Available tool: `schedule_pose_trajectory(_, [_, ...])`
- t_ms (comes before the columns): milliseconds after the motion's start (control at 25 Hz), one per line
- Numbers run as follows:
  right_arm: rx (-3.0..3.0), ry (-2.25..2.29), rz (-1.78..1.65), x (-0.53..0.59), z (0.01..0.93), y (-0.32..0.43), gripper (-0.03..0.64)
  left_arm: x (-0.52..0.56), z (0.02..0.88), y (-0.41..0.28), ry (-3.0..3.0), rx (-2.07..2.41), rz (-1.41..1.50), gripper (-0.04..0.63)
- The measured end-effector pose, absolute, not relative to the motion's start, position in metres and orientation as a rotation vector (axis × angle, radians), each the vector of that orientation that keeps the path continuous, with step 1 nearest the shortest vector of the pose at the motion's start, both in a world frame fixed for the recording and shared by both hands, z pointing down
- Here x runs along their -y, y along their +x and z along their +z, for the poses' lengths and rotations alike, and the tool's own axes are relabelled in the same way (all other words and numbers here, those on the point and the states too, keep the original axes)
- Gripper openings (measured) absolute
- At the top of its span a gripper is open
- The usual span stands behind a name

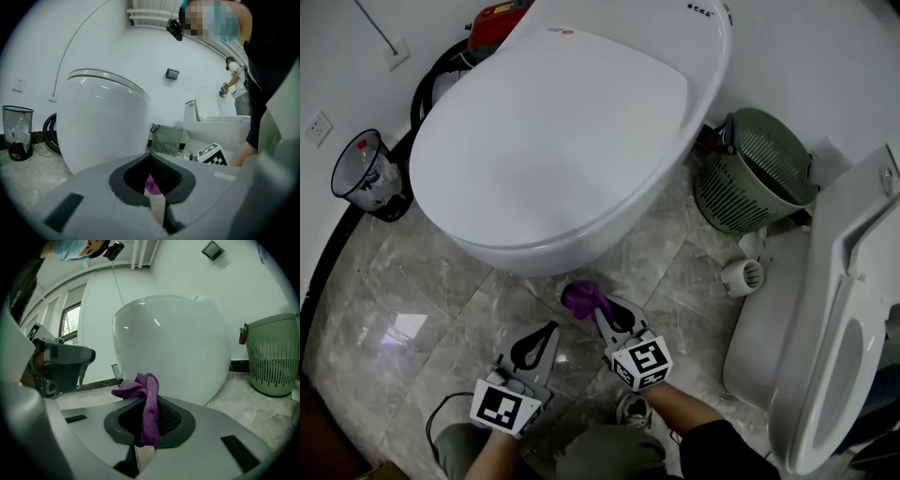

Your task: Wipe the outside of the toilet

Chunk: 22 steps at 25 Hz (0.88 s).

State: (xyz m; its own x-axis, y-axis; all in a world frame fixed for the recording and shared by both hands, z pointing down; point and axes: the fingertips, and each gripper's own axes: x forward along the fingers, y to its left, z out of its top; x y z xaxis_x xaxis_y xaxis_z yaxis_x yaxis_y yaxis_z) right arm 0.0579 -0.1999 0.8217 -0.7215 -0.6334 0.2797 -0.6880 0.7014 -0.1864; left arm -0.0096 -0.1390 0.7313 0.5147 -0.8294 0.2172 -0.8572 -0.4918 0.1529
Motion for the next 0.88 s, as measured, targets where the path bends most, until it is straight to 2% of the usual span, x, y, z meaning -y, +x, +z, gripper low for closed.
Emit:
schedule_pose_trajectory(360, [2.685,1.089,0.386,0.247,0.834,0.044,0.041,0.138,0.738,0.003,2.515,1.393,0.209,0.005])
schedule_pose_trajectory(880, [2.479,1.345,0.258,0.357,0.842,0.143,0.043,0.139,0.737,0.005,2.495,1.42,0.226,0.005])
